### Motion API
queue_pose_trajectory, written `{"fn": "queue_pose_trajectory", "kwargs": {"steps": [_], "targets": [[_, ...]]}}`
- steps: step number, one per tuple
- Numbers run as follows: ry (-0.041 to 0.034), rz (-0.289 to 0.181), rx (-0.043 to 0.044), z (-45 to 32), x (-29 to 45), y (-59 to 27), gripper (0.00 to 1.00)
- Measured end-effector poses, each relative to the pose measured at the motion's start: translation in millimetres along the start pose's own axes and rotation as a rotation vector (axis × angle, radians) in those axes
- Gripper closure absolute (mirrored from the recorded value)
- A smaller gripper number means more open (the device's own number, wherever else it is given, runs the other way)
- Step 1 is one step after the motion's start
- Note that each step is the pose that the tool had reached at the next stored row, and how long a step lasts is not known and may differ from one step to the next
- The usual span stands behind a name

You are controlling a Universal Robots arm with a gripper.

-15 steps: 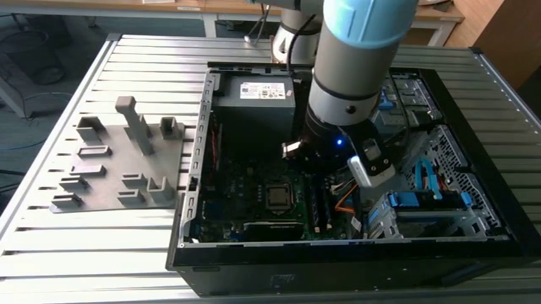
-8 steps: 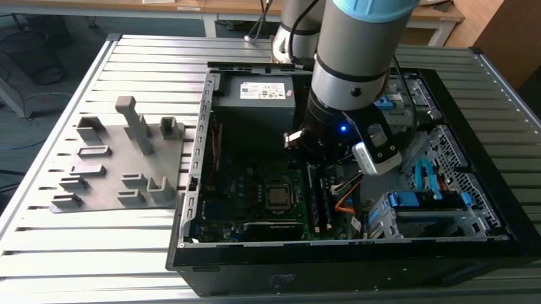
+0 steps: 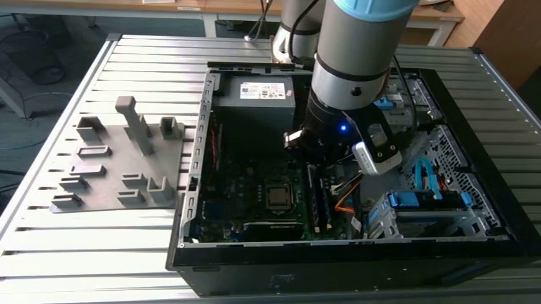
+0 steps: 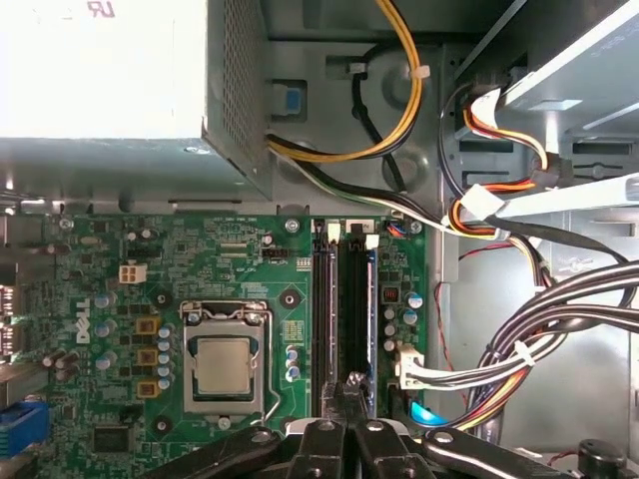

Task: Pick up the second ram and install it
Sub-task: 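Insert the second ram into the second slot, then press down the second ram until it locks into place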

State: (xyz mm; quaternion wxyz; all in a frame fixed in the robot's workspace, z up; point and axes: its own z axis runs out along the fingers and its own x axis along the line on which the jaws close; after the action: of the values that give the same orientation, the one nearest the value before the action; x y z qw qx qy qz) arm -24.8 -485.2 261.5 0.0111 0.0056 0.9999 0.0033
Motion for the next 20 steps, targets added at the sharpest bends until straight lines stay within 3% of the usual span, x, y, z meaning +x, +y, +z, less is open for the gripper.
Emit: {"fn": "queue_pose_trajectory", "kwargs": {"steps": [7, 9, 15, 20], "targets": [[0.0, 0.0, 0.0001, -0.3, 0.0, 0.1, 0.9], [0.0, 0.0, 0.0002, 2.8, 0.2, 1.6, 0.9], [0.0001, 0.0, 0.0001, 14.8, 0.5, 15.6, 0.9], [0.0001, 0.0, 0.0002, 24.0, 0.9, 33.0, 0.9]]}}
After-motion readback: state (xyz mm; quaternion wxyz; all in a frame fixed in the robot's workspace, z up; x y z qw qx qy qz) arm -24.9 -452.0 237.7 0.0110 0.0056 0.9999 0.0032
